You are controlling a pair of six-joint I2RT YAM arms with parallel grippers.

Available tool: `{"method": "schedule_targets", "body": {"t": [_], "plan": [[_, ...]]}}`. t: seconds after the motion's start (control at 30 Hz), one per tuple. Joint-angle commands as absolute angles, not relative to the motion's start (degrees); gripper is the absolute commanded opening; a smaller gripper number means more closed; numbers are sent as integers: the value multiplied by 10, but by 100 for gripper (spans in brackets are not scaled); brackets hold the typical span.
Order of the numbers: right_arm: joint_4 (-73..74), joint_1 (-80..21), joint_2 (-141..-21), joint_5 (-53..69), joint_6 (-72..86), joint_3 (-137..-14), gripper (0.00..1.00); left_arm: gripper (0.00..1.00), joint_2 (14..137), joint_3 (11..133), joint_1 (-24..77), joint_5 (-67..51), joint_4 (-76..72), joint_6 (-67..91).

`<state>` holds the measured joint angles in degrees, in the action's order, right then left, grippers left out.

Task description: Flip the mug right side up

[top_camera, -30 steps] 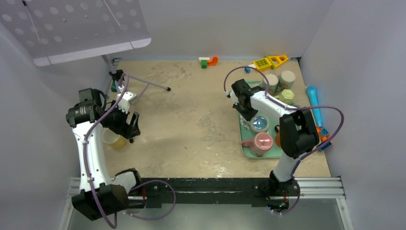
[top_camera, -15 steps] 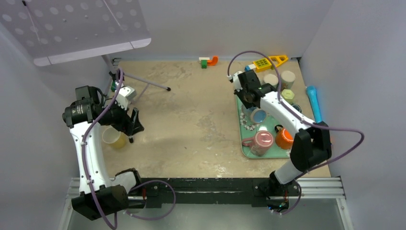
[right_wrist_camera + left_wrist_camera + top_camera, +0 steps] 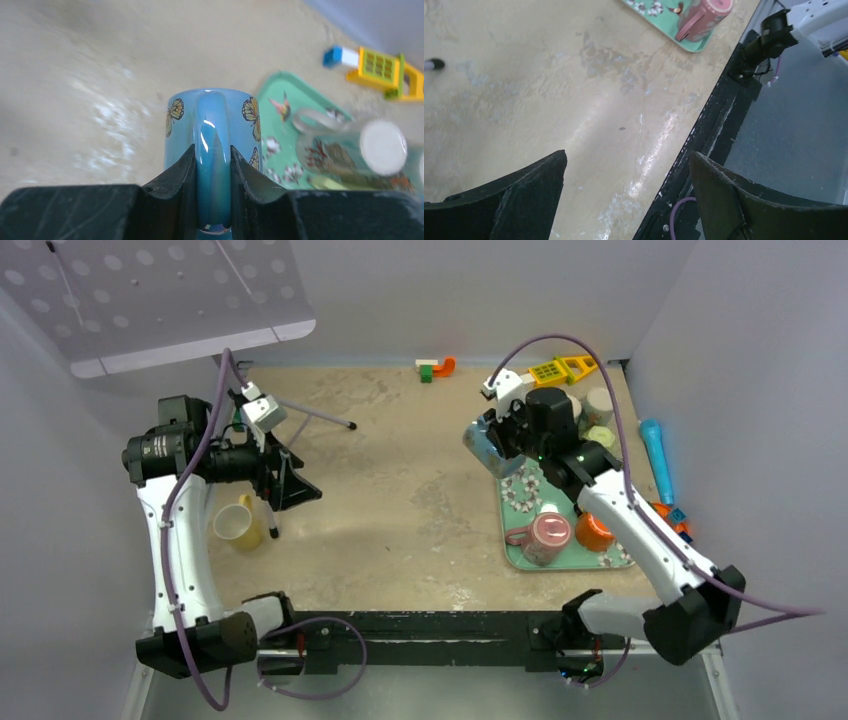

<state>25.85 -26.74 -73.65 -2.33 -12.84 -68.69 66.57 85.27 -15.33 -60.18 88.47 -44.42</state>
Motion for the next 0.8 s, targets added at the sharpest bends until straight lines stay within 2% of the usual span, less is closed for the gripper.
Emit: {"method": "schedule_targets", "body": {"t": [0.0,0.23,0.53,0.7,0.77], "plan": [[52,-309,-630,142,-74,-696,0,97,664,911,-119,-700,991,-461],[-149,-345,-619,317,77,-660,0,100,643,946,-79,-729,871,-303],[-227,-434,-675,339,122,-694,0,100,570,888,-20,-716,571,-67],[-259,-447,-690,352,140,-705,0,99,605,886,7,-680,588,-71],[-261,-449,-694,357,143,-707,0,95,625,888,19,-681,600,-74]]}}
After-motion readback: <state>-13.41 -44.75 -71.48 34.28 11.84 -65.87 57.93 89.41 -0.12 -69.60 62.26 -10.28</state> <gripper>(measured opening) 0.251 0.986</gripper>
